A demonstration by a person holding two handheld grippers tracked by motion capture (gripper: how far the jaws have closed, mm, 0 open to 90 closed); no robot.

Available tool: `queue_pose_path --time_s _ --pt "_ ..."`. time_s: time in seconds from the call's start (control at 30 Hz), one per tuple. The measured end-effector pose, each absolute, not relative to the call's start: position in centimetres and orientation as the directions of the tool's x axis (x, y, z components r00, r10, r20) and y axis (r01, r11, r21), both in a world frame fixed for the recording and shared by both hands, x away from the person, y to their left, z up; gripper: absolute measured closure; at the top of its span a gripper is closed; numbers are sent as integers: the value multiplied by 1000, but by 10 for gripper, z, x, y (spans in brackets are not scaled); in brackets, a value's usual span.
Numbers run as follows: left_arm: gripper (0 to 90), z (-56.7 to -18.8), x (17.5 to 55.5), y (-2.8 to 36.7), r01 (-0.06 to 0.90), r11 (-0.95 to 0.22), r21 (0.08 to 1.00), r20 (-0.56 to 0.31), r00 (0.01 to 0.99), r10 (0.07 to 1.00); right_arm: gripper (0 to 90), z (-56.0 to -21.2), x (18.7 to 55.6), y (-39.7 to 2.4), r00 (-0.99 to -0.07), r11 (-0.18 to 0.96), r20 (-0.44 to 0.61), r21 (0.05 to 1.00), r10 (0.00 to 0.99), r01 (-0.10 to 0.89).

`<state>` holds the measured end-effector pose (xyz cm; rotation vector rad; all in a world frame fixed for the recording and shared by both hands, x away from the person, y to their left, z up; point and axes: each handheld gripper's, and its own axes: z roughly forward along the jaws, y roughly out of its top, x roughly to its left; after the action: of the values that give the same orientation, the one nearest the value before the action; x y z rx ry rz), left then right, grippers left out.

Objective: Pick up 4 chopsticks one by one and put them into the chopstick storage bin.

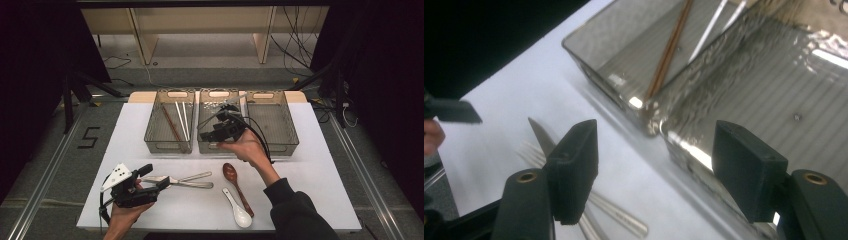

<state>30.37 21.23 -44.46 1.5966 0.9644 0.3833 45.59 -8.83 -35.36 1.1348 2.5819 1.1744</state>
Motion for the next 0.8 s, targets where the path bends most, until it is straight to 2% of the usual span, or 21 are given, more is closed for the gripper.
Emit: queue_pose_path --time_s 0.8 --pt "159 -446 305 213 382 8 924 -253 596 762 321 -390 398 -127 -702 420 251 651 667 632"
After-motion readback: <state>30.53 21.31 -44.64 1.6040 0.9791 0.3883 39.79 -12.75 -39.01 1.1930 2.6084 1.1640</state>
